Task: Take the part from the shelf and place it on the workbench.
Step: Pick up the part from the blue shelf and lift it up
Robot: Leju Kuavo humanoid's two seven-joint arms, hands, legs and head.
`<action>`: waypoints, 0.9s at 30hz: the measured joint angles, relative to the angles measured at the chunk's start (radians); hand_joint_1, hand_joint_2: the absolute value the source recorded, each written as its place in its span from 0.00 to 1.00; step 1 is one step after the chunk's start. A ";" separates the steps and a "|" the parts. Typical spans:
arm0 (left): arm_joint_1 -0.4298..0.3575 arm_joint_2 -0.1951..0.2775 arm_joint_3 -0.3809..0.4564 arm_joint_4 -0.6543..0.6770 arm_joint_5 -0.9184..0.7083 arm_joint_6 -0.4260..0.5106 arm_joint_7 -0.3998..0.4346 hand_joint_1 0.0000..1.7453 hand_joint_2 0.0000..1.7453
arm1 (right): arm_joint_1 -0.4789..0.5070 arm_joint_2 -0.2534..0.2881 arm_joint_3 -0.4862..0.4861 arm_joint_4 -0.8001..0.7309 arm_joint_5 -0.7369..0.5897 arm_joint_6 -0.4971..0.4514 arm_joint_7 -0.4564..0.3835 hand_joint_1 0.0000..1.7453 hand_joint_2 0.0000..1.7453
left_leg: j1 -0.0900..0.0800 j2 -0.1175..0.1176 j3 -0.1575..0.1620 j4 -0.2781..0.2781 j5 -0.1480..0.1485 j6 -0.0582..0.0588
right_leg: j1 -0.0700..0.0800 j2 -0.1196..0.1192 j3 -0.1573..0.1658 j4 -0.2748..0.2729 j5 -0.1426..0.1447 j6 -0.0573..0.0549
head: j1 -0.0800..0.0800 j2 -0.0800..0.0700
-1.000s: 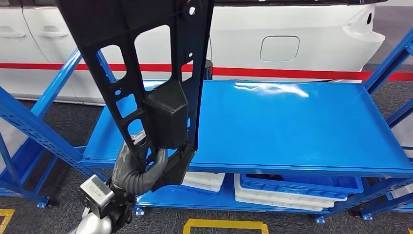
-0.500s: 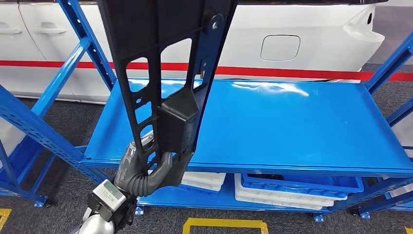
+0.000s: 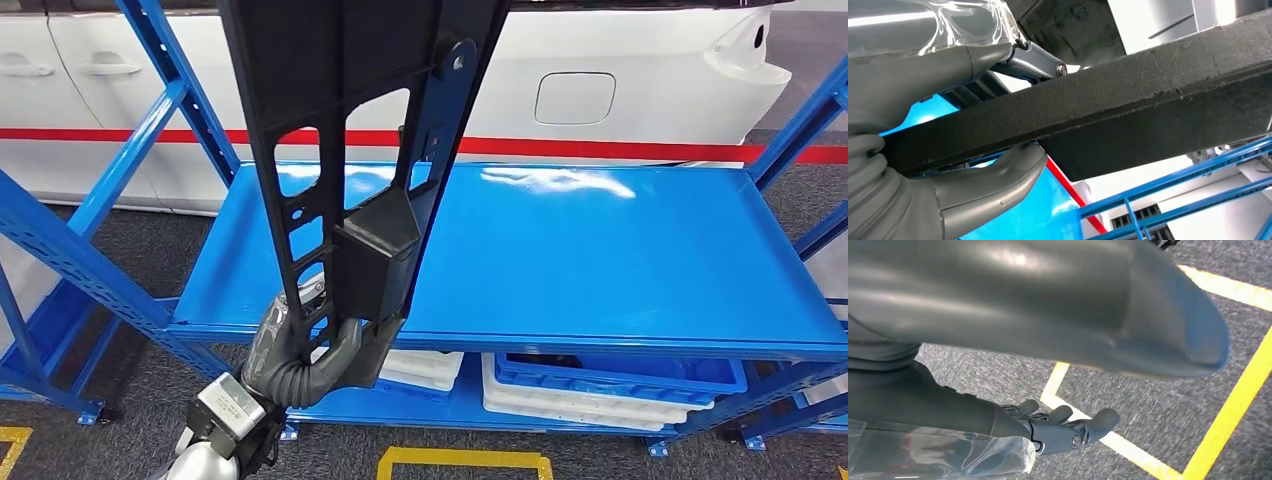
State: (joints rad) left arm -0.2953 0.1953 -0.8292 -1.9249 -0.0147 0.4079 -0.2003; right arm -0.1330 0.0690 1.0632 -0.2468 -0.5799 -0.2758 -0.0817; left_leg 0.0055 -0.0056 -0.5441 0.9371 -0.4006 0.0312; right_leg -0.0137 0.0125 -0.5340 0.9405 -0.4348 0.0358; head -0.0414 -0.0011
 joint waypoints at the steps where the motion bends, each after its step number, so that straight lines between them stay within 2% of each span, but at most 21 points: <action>1: 0.000 0.000 0.000 0.000 0.000 0.001 0.000 1.00 1.00 | 0.001 0.000 0.000 0.000 0.000 0.000 0.000 0.00 0.00 | 0.002 0.000 -0.004 0.005 -0.004 -0.005 | 0.001 0.000 -0.002 0.000 0.003 -0.006 | 0.000 0.000; 2: 0.001 0.000 0.000 0.000 0.000 0.002 0.001 1.00 1.00 | 0.001 0.000 0.000 0.000 0.000 0.000 0.000 0.00 0.00 | 0.005 0.001 -0.013 0.023 -0.019 -0.010 | 0.000 -0.001 -0.004 -0.002 0.006 -0.013 | -0.001 0.000; 3: 0.001 0.000 0.000 0.000 0.000 0.002 0.001 1.00 1.00 | 0.001 0.000 0.000 0.000 0.000 0.000 0.000 0.00 0.00 | 0.007 0.001 -0.030 0.063 -0.046 -0.014 | -0.001 -0.001 -0.006 -0.003 0.009 -0.019 | -0.002 0.000; 5: 0.003 0.000 0.000 0.000 0.000 0.003 0.002 1.00 1.00 | 0.001 0.000 0.000 0.000 0.000 0.000 0.000 0.00 0.00 | 0.008 0.002 -0.088 0.202 -0.120 -0.020 | -0.001 -0.002 -0.010 -0.003 0.012 -0.024 | -0.005 0.000; 6: 0.005 0.000 0.000 0.000 0.000 0.004 0.002 1.00 1.00 | 0.002 0.000 0.000 0.000 0.000 0.000 -0.001 0.00 0.00 | 0.008 0.002 -0.118 0.272 -0.148 -0.023 | -0.001 -0.003 -0.012 -0.002 0.012 -0.026 | -0.005 0.000; 7: 0.007 0.000 0.000 0.000 0.000 0.004 0.002 1.00 1.00 | 0.004 -0.001 0.000 0.000 -0.001 0.000 -0.001 0.00 0.00 | 0.008 0.002 -0.134 0.312 -0.158 -0.024 | 0.000 -0.003 -0.013 -0.002 0.013 -0.026 | -0.005 0.000; 8: 0.008 0.000 0.000 0.000 0.000 0.004 0.002 1.00 1.00 | 0.005 -0.001 0.000 0.000 -0.002 0.000 -0.001 0.00 0.00 | 0.008 0.002 -0.130 0.310 -0.149 -0.023 | 0.000 -0.004 -0.014 -0.002 0.013 -0.026 | -0.006 0.000; 9: 0.009 0.000 0.000 0.000 0.000 0.004 0.003 1.00 1.00 | 0.006 -0.001 0.000 0.000 -0.002 0.000 -0.002 0.00 0.00 | 0.008 0.002 -0.104 0.264 -0.122 -0.022 | 0.000 -0.004 -0.013 -0.002 0.014 -0.026 | -0.006 0.000; 11: 0.008 0.000 0.000 0.000 0.000 0.004 0.003 1.00 1.00 | 0.007 0.000 0.000 0.000 -0.002 0.000 -0.003 0.00 0.00 | 0.006 0.002 -0.024 0.109 -0.058 -0.016 | 0.002 -0.003 -0.011 -0.001 0.014 -0.023 | -0.006 0.000; 12: 0.007 0.000 0.000 0.000 0.000 0.004 0.003 1.00 1.00 | 0.007 0.000 0.000 0.000 -0.002 0.000 -0.003 0.00 0.00 | 0.004 0.002 0.005 0.048 -0.039 -0.012 | 0.003 -0.003 -0.012 0.000 0.015 -0.020 | -0.006 0.000; 13: 0.007 0.000 0.000 -0.001 0.000 0.004 0.003 1.00 1.00 | 0.007 0.000 0.000 0.000 -0.002 -0.001 -0.004 0.00 0.00 | 0.001 0.001 0.019 0.014 -0.031 -0.008 | 0.005 -0.003 -0.014 0.000 0.016 -0.016 | -0.005 0.000; 16: 0.009 0.001 0.000 -0.001 0.001 0.005 0.004 1.00 1.00 | 0.009 0.000 0.000 0.000 -0.003 -0.001 -0.004 0.00 0.00 | -0.001 -0.001 0.017 0.003 -0.025 0.007 | 0.005 -0.003 -0.020 0.003 0.018 -0.001 | -0.004 0.000; 17: 0.009 0.001 0.000 -0.001 0.001 0.005 0.005 1.00 1.00 | 0.010 0.000 0.000 0.000 -0.003 -0.002 -0.004 0.00 0.00 | 0.001 0.000 0.018 0.000 -0.021 0.013 | 0.004 -0.003 -0.025 0.015 0.007 0.003 | -0.004 0.000; 18: 0.008 0.001 0.000 -0.001 0.001 0.005 0.005 1.00 1.00 | 0.010 0.000 0.000 0.000 -0.004 -0.003 -0.003 0.00 0.00 | 0.003 0.001 0.018 -0.003 -0.017 0.020 | 0.003 -0.004 -0.038 0.048 -0.018 0.007 | -0.003 0.000; 19: 0.008 0.001 -0.001 -0.001 0.000 0.006 0.006 1.00 1.00 | 0.011 0.000 0.000 0.000 -0.005 -0.004 -0.003 0.00 0.00 | 0.004 0.003 0.018 -0.004 -0.014 0.024 | 0.001 -0.004 -0.061 0.105 -0.053 0.010 | -0.002 0.000; 21: 0.011 0.001 -0.001 -0.001 0.000 0.007 0.008 1.00 1.00 | 0.014 0.000 0.000 0.000 -0.007 -0.004 -0.002 0.00 0.00 | 0.003 0.005 0.014 -0.003 -0.011 0.030 | 0.001 -0.005 -0.123 0.254 -0.126 0.016 | -0.001 0.000; 22: 0.014 0.001 -0.002 -0.001 -0.001 0.008 0.009 1.00 1.00 | 0.017 -0.001 0.000 0.000 -0.007 -0.004 -0.001 0.00 0.00 | 0.003 0.005 0.012 -0.003 -0.009 0.031 | 0.000 -0.005 -0.143 0.305 -0.143 0.018 | 0.000 0.000; 23: 0.016 0.001 -0.002 -0.001 -0.001 0.009 0.010 1.00 1.00 | 0.019 -0.001 0.000 0.000 -0.008 -0.004 -0.001 0.00 0.00 | 0.002 0.005 0.010 -0.003 -0.008 0.031 | 0.000 -0.005 -0.144 0.316 -0.139 0.019 | 0.000 0.000; 24: 0.019 0.001 -0.002 -0.001 -0.001 0.010 0.011 1.00 1.00 | 0.020 -0.001 0.000 0.000 -0.008 -0.005 -0.001 0.00 0.00 | 0.002 0.004 0.010 -0.002 -0.007 0.031 | 0.000 -0.005 -0.123 0.279 -0.116 0.018 | 0.000 0.000; 26: 0.020 0.001 -0.002 -0.001 0.000 0.011 0.012 1.00 1.00 | 0.019 -0.001 0.000 0.000 -0.009 -0.008 -0.001 0.00 0.00 | 0.001 0.003 0.009 0.000 -0.006 0.027 | 0.000 -0.005 -0.040 0.127 -0.052 0.015 | 0.001 0.000; 27: 0.020 0.001 -0.002 -0.001 0.000 0.011 0.012 1.00 1.00 | 0.017 -0.001 0.000 0.000 -0.009 -0.009 -0.001 0.00 0.00 | -0.001 0.002 0.007 0.003 -0.005 0.024 | 0.001 -0.004 -0.005 0.059 -0.029 0.011 | 0.001 0.000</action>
State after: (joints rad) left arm -0.2753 0.1961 -0.8316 -1.9262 -0.0145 0.4191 -0.1884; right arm -0.1156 0.0675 1.0632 -0.2468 -0.5886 -0.2848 -0.0824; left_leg 0.0044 -0.0032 -0.5370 0.9397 -0.4056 0.0553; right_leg -0.0125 0.0080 -0.5392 0.9991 -0.4639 0.0469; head -0.0407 -0.0011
